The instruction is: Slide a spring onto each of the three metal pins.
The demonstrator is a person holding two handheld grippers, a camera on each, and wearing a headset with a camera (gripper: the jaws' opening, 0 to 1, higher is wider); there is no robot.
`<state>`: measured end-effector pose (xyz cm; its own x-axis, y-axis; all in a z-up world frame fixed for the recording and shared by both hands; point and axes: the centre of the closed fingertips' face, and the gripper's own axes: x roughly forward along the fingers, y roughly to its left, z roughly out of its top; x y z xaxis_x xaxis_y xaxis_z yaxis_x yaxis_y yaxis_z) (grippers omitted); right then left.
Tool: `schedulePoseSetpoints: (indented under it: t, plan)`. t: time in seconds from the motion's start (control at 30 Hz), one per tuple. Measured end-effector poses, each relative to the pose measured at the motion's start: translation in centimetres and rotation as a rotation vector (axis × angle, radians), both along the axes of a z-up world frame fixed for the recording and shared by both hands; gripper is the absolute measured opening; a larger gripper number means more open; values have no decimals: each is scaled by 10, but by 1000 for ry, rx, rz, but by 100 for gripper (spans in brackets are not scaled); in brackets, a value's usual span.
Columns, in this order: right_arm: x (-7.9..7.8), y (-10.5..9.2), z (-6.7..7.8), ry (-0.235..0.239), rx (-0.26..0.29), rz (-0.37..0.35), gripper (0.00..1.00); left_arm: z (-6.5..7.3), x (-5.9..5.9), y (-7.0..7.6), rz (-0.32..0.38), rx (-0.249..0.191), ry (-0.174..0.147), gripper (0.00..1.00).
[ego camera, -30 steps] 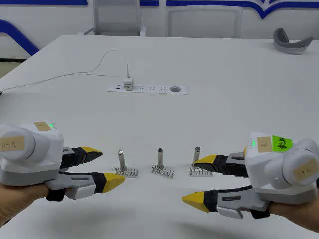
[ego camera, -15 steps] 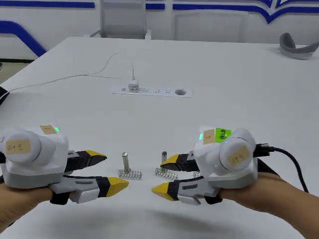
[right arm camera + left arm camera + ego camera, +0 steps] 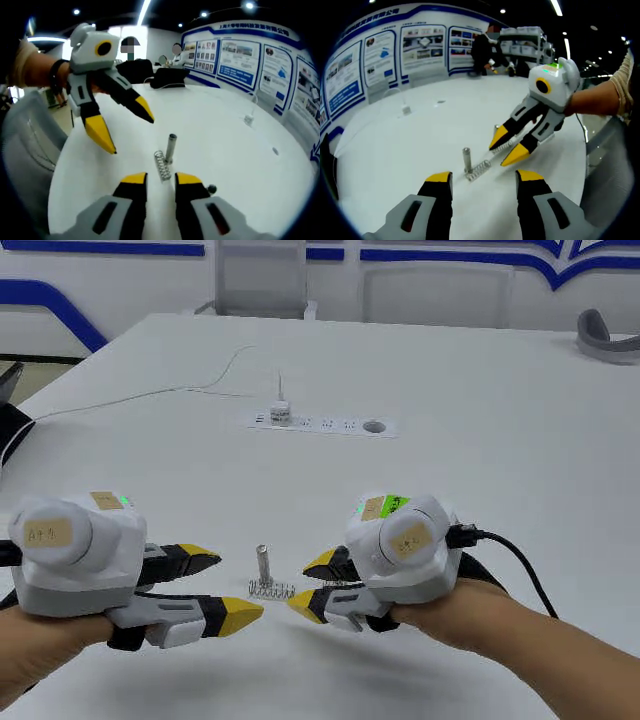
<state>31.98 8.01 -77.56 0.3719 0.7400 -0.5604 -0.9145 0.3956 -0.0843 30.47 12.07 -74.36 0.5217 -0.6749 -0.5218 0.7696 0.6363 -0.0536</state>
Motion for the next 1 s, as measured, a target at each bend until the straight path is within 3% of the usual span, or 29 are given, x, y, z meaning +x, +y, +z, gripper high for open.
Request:
schedulePoseSetpoints:
  t: [0.37, 1.0]
  plan:
    - [8, 11, -16, 26, -28, -16, 18, -4, 0, 2, 0, -1, 10, 51]
    - [6, 12, -25, 44, -75, 16, 12, -6, -3, 5, 1, -4, 16, 50]
